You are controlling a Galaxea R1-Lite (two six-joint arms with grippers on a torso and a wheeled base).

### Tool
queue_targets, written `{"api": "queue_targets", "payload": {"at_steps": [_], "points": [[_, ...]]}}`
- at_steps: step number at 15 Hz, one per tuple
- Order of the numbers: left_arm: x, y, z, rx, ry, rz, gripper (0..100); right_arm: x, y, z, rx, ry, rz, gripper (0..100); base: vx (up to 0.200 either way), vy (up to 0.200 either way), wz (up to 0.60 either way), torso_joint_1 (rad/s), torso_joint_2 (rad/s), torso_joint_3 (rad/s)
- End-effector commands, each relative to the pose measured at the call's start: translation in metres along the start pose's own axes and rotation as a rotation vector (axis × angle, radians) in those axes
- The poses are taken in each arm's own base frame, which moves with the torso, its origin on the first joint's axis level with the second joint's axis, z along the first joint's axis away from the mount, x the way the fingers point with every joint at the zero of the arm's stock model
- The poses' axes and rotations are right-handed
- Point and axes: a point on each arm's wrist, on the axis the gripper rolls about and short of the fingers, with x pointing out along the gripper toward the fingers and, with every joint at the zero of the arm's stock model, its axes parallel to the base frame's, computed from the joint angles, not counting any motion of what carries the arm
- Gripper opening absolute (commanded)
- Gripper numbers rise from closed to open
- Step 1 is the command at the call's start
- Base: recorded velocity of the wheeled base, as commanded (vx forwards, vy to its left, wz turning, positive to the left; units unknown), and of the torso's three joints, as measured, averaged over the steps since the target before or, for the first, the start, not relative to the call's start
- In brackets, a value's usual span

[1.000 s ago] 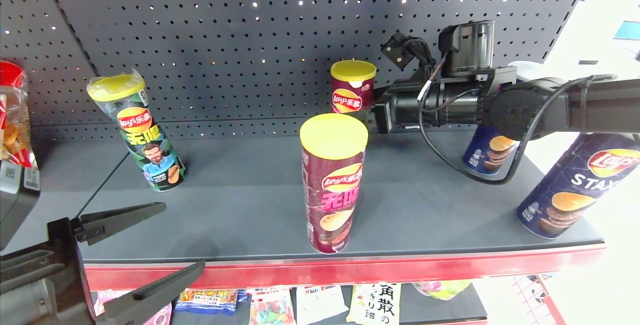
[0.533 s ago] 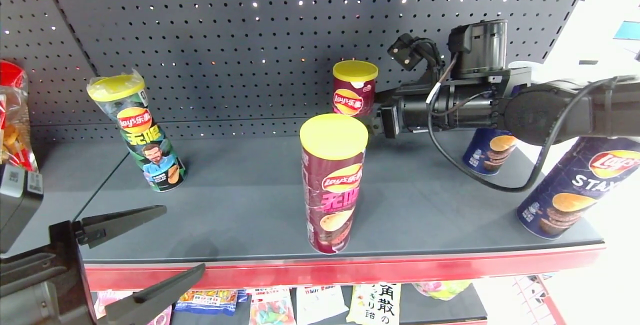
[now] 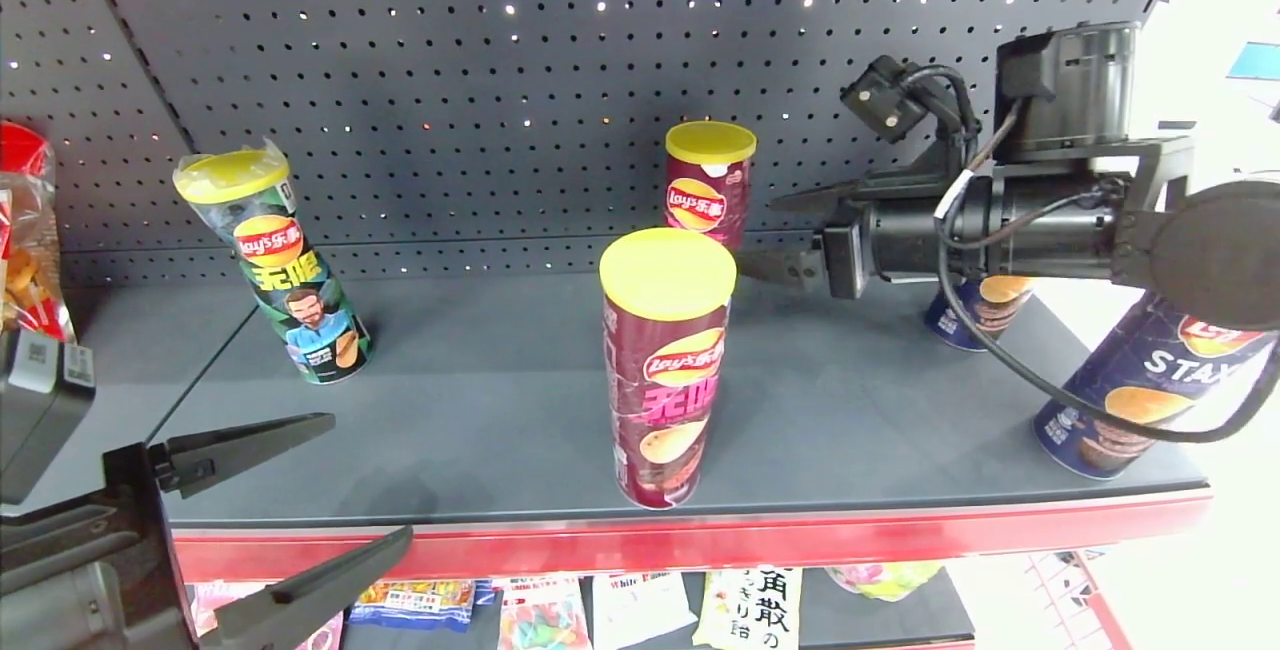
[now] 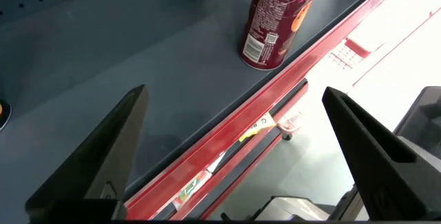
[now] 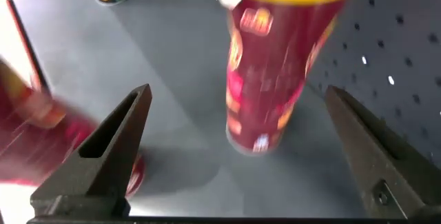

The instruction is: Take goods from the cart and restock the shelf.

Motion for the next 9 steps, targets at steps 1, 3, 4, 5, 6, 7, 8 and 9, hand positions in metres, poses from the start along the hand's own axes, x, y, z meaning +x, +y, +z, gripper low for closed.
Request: {"api": "queue_targets", "payload": {"at_steps": [1,3,4,5,6,7,8,9], "points": [[0.004,0.001,-0.004,-0.006,0.03,0.001,100,-0.037,0.016,0.001,-0.006,-0.01,-0.034,100,0.0,0.0,0.0,0.0,0.0,0.0],[0.01,0.003,-0.006,-0.01,0.053,0.0,100,-0.056,0.026,-0.007,-0.001,0.003,-0.051,100,0.0,0.0,0.0,0.0,0.0,0.0],[0.017,0.005,-0.008,0.002,0.081,-0.004,100,-0.074,0.036,-0.015,0.003,0.013,-0.054,100,0.0,0.0,0.0,0.0,0.0,0.0],[0.023,0.007,-0.01,0.02,0.107,-0.01,100,-0.088,0.045,-0.02,0.0,0.011,-0.052,100,0.0,0.0,0.0,0.0,0.0,0.0],[0.028,0.008,-0.012,0.031,0.127,-0.019,100,-0.099,0.052,-0.024,-0.003,0.006,-0.051,100,0.0,0.0,0.0,0.0,0.0,0.0],[0.035,0.007,-0.012,0.036,0.146,-0.04,100,-0.114,0.06,-0.028,-0.009,-0.007,-0.052,100,0.0,0.0,0.0,0.0,0.0,0.0],[0.042,0.006,-0.012,0.038,0.161,-0.06,100,-0.127,0.068,-0.032,-0.013,-0.017,-0.055,100,0.0,0.0,0.0,0.0,0.0,0.0],[0.048,0.005,-0.012,0.036,0.178,-0.072,100,-0.138,0.074,-0.038,-0.015,-0.021,-0.054,100,0.0,0.0,0.0,0.0,0.0,0.0]]}}
